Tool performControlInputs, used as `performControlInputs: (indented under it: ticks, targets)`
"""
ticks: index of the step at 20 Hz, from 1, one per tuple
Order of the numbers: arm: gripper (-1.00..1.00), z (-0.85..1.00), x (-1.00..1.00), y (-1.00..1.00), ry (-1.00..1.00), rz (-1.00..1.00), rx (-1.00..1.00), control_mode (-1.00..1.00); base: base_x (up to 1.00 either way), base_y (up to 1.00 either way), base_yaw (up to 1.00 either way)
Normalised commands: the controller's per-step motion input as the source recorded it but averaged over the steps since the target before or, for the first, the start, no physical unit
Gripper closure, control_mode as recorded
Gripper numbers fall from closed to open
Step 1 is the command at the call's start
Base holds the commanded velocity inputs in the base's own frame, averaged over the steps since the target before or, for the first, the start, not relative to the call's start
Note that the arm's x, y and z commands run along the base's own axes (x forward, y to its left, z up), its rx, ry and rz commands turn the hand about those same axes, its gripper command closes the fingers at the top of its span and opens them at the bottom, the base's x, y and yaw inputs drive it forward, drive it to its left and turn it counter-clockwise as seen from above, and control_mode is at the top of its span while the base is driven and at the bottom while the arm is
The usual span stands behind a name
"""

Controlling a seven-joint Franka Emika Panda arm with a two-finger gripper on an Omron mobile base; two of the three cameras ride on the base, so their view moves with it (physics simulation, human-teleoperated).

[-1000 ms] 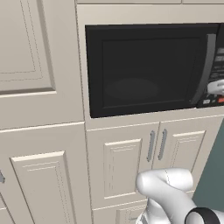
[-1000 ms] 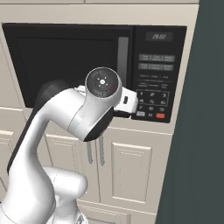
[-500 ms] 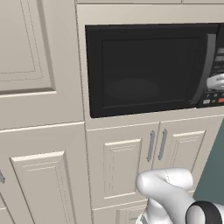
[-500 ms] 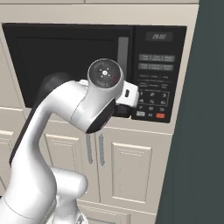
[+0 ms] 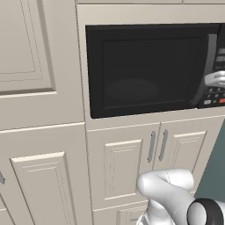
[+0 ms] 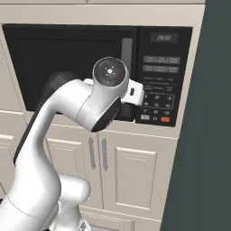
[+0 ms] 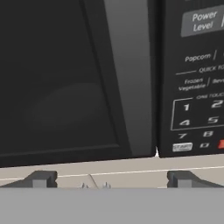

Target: Pick the corn from the counter and place it in the microwave. Then turn on the microwave.

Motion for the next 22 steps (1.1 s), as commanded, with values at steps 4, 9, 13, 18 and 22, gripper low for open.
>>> performControlInputs:
  ticks: [4, 9, 13, 18, 22]
  targets:
    - [-1.00, 0.00, 0.18, 0.00, -0.05, 0.00, -0.03, -1.00, 0.00, 0.00, 0.00]
    - [-1.00, 0.00, 0.20, 0.00, -0.02, 0.00, -0.02, -1.00, 0.00, 0.00, 0.00]
    - [-1.00, 0.01, 0.18, 0.00, 0.00, 0.00, -0.01, -1.00, 0.00, 0.00, 0.00]
    - [-1.00, 0.02, 0.15, 0.00, 0.00, 0.00, 0.00, -1.00, 0.00, 0.00, 0.00]
    - [-1.00, 0.00, 0.13, -0.03, 0.00, 0.00, 0.00, -1.00, 0.00, 0.00, 0.00]
